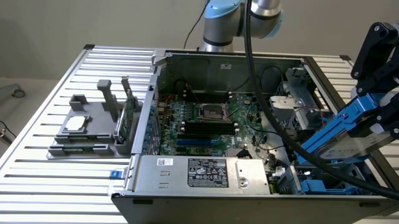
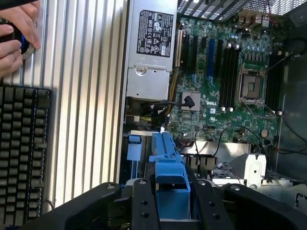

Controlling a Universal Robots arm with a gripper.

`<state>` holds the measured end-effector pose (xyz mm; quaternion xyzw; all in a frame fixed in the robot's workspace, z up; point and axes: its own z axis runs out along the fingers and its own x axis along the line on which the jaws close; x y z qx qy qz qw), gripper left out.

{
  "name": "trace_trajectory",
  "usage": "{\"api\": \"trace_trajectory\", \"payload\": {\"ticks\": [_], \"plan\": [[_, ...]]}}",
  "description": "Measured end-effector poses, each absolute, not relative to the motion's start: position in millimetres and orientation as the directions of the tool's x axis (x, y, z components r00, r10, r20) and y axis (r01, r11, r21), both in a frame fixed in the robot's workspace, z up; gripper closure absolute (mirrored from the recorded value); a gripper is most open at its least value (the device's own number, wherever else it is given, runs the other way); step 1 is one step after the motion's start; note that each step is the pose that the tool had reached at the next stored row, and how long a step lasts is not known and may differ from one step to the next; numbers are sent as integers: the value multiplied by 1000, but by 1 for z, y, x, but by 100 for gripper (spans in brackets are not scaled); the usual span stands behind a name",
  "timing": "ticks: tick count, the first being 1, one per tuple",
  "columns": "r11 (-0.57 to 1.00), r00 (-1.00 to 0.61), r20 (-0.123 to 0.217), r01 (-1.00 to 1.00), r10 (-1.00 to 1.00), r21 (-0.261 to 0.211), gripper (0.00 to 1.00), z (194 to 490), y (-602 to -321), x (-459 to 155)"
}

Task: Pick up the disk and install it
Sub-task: 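Pick up the disk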

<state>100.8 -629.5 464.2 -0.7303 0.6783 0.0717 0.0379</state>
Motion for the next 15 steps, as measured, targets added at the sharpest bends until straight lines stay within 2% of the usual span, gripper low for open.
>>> {"api": "trace_trajectory", "payload": {"ticks": [15], "plan": [[-68,61,-155,-997,-986,39,67,447,-633,109]]}}
